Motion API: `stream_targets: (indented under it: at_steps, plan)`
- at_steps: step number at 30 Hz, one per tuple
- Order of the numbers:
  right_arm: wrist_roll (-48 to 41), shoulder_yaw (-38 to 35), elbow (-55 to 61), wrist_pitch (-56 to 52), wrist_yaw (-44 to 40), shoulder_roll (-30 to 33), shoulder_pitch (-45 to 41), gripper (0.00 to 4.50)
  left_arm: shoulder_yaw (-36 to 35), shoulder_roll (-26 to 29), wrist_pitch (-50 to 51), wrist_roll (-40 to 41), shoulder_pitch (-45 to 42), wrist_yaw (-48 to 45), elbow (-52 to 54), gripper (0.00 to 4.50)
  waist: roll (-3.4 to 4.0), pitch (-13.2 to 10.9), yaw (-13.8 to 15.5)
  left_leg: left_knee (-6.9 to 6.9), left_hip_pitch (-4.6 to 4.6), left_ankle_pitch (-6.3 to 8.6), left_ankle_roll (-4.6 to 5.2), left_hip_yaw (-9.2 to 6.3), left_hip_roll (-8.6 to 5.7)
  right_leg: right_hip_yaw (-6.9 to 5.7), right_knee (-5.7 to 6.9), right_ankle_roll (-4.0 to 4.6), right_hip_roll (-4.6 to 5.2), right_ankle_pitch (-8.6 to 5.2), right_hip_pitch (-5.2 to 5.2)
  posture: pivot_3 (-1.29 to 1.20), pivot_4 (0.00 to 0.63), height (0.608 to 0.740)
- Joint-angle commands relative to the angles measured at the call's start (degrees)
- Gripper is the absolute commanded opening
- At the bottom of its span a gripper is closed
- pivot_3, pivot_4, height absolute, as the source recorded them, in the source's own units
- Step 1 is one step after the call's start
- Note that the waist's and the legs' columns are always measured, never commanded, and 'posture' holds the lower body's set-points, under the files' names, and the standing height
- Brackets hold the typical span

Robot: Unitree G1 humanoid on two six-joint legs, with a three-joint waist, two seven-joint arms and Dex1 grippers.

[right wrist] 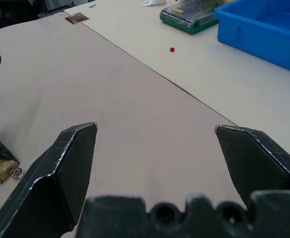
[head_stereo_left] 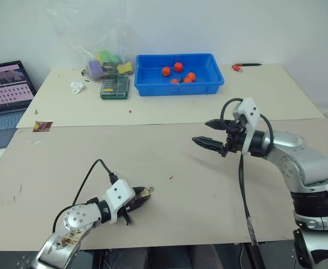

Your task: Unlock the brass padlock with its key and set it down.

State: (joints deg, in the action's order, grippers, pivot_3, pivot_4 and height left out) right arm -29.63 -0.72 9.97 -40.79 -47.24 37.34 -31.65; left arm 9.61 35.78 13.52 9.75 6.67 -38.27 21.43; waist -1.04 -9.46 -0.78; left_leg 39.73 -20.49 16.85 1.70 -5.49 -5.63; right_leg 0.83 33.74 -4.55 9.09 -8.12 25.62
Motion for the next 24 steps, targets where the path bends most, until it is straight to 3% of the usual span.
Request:
stream_targets:
  at_steps: [1, 4, 7, 12, 17, 24]
  plan:
    - [-4.1, -1.2, 1.2, -4.1, -0.5, -1.3, -0.9, 4.50, -5.6, 4.0, -9.4, -7.9, -8.4, 4.0, -10.8, 0.81, 0.00, 0.0, 0.1, -0.01, 0.27, 0.01, -0.02, 0.00, 0.21, -0.06, -0.10, -0.04, -0.20, -0.03, -0.36, 0.00, 0.150, 0.740]
    - [-7.1, -0.2, -0.4, -7.0, -2.7, -2.8, -1.4, 4.50, -8.8, 9.9, -28.4, -17.5, -17.3, 10.9, -20.1, 0.81, -0.13, -0.1, 0.1, 0.04, 0.32, 0.00, -0.18, -0.04, 0.56, -0.20, -0.44, -0.22, -0.75, -0.14, -0.56, 0.00, 0.150, 0.740]
    - [-8.1, 1.1, -3.4, -7.9, -3.5, -6.1, -4.0, 4.50, -8.4, 15.4, -47.3, -25.7, -23.3, 16.1, -27.5, 0.81, -0.12, -0.1, -0.2, -0.04, 0.30, -0.07, -0.43, -0.02, 0.70, -0.16, -0.56, 0.48, -0.92, 0.31, -0.40, 0.00, 0.150, 0.740]
    - [-11.5, 0.7, -5.4, -10.0, -5.4, -10.0, -8.2, 4.50, -6.7, 16.3, -63.6, -33.1, -29.5, 21.2, -32.4, 0.81, 0.00, 0.0, -0.1, -0.13, 0.27, 0.07, -0.47, 0.10, 0.59, -0.08, -0.58, 0.72, -0.81, 0.48, -0.18, 0.00, 0.150, 0.740]
    - [-13.8, 0.8, -3.4, -9.8, -6.8, -12.3, -11.0, 4.50, -4.5, 12.5, -68.6, -35.4, -32.0, 22.9, -31.9, 0.81, -0.01, 0.0, 0.0, 0.11, -0.76, -0.07, -0.86, 0.09, 0.55, -0.19, -0.32, 0.69, -0.79, 0.55, 0.80, 0.00, 0.150, 0.740]
    - [-13.7, 1.5, -2.2, -8.6, -6.5, -13.3, -10.5, 4.50, -2.5, 7.3, -66.7, -33.6, -32.0, 21.7, -30.7, 0.81, 0.00, 0.0, -0.3, 0.09, -0.75, 0.05, -0.66, 0.26, 0.49, -0.24, -0.45, 0.64, -0.70, 0.55, 0.81, 0.00, 0.150, 0.740]
